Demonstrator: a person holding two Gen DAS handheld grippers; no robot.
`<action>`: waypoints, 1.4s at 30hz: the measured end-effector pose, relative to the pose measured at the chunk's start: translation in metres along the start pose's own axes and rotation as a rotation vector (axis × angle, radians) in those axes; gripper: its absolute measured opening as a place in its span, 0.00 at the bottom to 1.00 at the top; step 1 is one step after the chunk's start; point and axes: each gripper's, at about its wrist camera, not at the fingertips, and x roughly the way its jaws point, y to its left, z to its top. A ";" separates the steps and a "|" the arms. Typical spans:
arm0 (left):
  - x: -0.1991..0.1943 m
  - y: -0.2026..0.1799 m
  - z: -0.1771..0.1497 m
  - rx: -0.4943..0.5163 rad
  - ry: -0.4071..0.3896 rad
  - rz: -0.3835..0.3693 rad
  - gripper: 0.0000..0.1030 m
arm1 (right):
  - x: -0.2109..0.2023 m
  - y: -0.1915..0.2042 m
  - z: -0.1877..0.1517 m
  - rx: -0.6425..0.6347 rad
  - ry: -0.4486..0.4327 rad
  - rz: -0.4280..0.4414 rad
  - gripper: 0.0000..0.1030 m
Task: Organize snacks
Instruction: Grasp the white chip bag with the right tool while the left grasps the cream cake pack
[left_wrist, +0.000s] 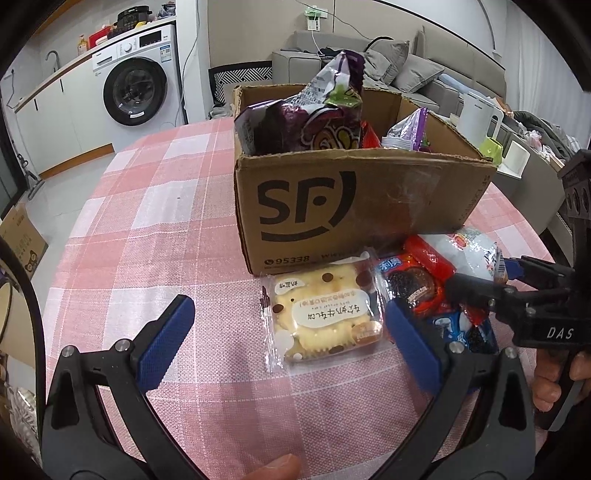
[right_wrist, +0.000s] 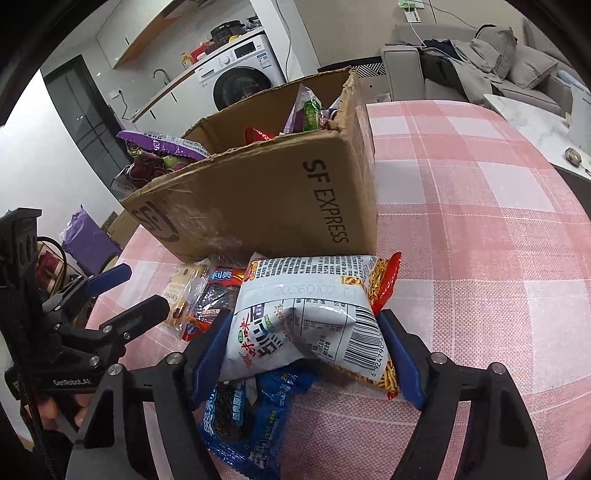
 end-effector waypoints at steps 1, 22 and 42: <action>0.001 0.001 0.001 -0.002 0.001 -0.002 1.00 | 0.000 -0.001 0.000 0.006 0.001 0.009 0.74; 0.022 0.005 -0.005 -0.080 0.046 -0.061 1.00 | -0.029 -0.007 0.002 0.007 -0.069 0.107 0.70; 0.049 0.017 -0.005 -0.033 0.076 0.083 1.00 | -0.028 -0.007 0.001 0.003 -0.064 0.101 0.70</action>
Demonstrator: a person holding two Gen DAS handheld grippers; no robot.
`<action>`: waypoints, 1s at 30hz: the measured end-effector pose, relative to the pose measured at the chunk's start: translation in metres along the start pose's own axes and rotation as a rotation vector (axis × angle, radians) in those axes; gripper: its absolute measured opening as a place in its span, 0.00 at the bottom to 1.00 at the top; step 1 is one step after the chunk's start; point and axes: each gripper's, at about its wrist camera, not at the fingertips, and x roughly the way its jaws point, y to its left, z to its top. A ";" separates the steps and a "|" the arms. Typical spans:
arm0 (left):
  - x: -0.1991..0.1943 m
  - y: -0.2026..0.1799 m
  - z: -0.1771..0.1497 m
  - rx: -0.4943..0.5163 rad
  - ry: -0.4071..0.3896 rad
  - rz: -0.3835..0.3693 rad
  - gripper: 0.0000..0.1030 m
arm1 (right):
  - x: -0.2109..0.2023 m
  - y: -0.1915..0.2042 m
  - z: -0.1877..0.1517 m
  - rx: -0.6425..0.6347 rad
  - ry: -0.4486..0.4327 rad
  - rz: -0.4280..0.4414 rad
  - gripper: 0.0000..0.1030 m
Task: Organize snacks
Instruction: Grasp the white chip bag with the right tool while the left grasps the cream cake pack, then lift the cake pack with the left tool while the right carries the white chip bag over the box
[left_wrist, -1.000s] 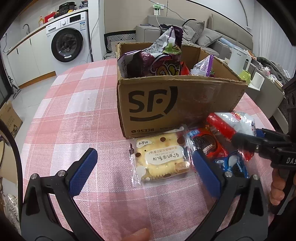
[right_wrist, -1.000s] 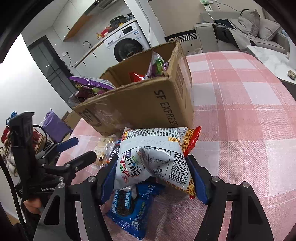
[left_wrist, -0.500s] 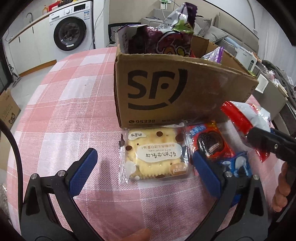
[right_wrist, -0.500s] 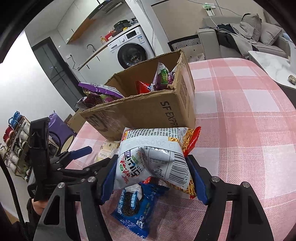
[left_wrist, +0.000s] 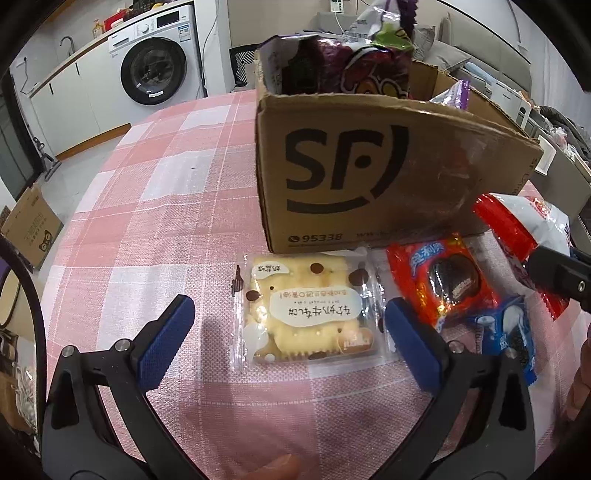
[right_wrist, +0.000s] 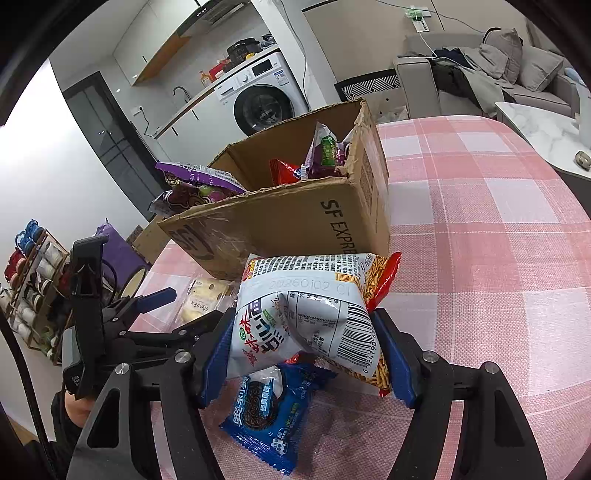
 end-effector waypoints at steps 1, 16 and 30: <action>0.002 -0.002 0.001 0.012 0.002 0.002 1.00 | 0.000 0.000 0.000 0.000 0.000 0.000 0.70; 0.007 -0.004 0.000 0.073 -0.001 -0.072 0.63 | -0.001 0.003 0.000 -0.012 0.000 -0.006 0.70; -0.022 -0.009 -0.001 0.091 -0.074 -0.116 0.59 | -0.013 0.006 -0.002 -0.019 -0.020 -0.007 0.70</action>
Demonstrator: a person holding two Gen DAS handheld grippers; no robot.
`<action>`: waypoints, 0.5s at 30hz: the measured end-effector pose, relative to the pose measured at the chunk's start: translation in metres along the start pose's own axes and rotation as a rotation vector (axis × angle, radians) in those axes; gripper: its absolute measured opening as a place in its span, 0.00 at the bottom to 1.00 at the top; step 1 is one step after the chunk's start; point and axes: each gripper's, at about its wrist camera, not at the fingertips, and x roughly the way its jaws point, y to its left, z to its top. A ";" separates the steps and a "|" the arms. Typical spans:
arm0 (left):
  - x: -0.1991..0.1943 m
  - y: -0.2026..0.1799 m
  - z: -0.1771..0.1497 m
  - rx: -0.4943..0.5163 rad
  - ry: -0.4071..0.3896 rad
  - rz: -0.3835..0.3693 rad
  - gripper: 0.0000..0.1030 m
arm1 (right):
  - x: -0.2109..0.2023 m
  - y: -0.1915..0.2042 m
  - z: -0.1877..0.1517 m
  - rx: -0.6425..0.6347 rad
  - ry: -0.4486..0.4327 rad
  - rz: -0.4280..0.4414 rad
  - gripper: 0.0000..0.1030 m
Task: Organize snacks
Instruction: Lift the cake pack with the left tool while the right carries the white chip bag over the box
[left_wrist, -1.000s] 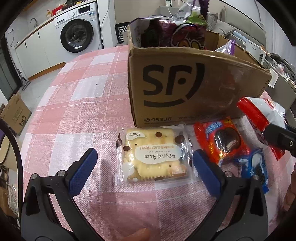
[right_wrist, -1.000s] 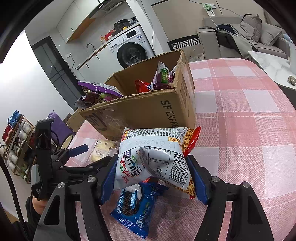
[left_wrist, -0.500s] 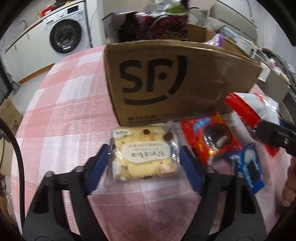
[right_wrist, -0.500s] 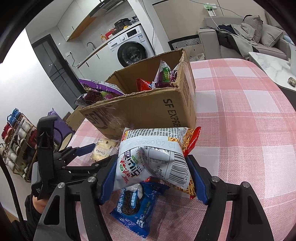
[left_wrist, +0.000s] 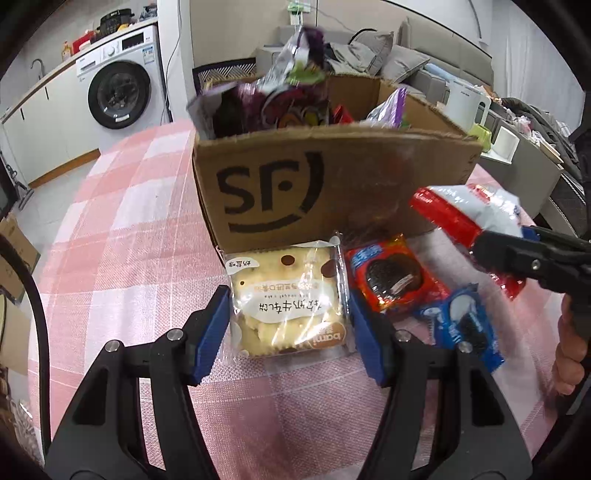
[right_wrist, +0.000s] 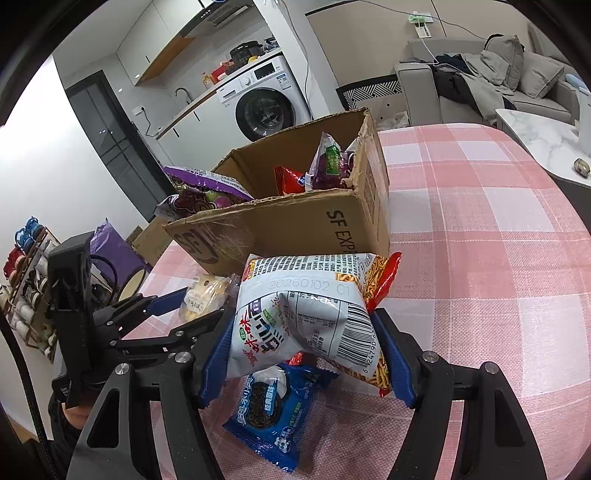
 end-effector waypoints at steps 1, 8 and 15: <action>-0.003 0.000 0.001 0.001 -0.007 -0.003 0.59 | -0.001 0.001 0.000 -0.001 -0.002 0.001 0.70; -0.033 -0.008 0.006 0.009 -0.065 -0.022 0.59 | -0.012 0.006 0.001 -0.017 -0.026 0.011 0.70; -0.079 -0.011 0.007 -0.003 -0.135 -0.043 0.59 | -0.027 0.016 0.005 -0.040 -0.074 0.031 0.70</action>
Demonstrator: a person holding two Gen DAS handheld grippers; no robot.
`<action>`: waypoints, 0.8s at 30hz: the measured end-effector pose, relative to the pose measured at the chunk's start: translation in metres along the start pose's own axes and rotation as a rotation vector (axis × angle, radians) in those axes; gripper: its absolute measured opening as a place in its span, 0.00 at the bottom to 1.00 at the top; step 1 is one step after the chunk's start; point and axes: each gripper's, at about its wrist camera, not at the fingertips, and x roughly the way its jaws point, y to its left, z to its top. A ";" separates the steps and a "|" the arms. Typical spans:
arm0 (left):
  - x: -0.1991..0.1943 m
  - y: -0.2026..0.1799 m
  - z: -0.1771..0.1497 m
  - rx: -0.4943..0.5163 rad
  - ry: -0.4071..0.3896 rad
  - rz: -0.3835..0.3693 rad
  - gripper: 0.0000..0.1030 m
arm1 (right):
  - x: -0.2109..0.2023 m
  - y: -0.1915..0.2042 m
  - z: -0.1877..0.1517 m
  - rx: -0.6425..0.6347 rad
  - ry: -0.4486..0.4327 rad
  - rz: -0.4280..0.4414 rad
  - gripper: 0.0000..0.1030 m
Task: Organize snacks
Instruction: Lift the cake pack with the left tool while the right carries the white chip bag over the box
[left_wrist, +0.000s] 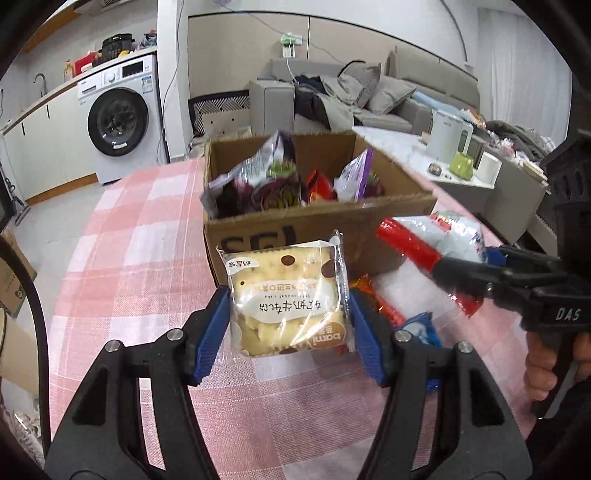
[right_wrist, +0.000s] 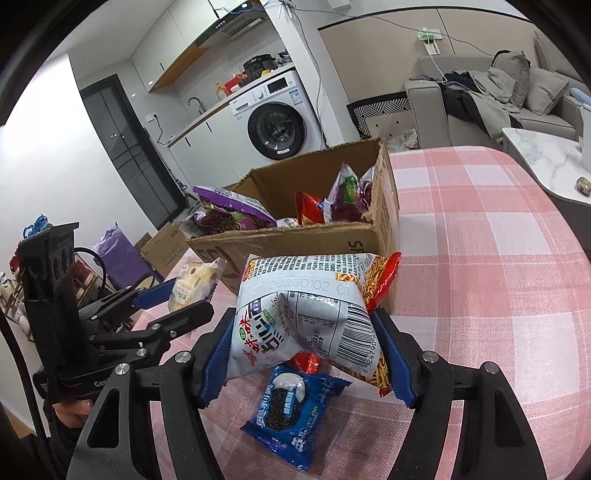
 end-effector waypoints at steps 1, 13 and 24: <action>-0.007 0.000 0.001 -0.005 -0.007 -0.006 0.59 | -0.002 0.001 0.001 -0.003 -0.005 0.003 0.70; -0.044 0.005 0.023 -0.035 -0.060 0.008 0.59 | -0.016 0.011 0.011 -0.028 -0.044 -0.005 0.70; -0.030 0.005 0.048 -0.013 -0.061 0.044 0.59 | -0.007 0.014 0.031 -0.047 -0.049 -0.031 0.70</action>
